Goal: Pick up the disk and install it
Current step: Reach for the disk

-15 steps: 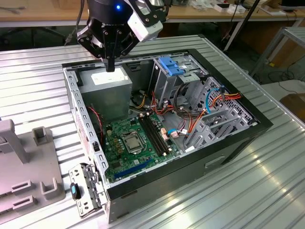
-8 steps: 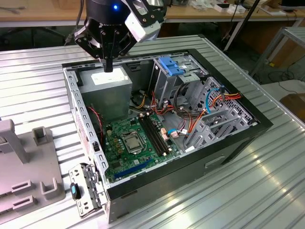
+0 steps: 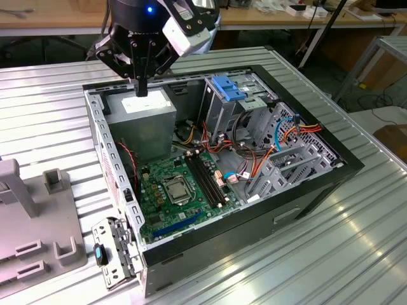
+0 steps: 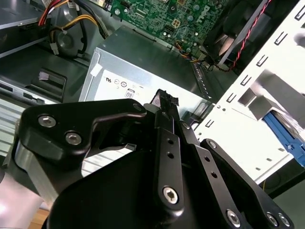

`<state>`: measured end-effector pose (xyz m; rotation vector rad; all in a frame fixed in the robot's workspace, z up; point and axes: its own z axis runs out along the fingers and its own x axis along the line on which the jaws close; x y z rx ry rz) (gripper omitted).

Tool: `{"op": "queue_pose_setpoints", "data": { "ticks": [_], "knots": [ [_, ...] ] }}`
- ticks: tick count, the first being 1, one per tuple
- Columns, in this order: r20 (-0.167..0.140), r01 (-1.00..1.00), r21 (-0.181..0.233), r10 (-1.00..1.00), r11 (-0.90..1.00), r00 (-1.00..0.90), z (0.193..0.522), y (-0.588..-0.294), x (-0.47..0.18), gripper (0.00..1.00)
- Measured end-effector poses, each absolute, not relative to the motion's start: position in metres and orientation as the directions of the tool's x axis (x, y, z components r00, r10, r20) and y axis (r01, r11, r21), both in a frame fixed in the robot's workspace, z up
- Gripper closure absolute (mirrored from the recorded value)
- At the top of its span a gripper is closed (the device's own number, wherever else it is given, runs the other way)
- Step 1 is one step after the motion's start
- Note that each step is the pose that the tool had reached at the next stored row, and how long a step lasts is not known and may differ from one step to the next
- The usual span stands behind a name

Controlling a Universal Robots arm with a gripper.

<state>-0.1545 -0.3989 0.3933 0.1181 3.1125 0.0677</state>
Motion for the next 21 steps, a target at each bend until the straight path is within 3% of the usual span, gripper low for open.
{"op": "queue_pose_setpoints", "data": {
  "ticks": [21],
  "knots": [
    [-0.024,0.075,0.044,0.076,0.996,-0.997,0.393,-0.399,-0.168,0.89]
  ]
}}
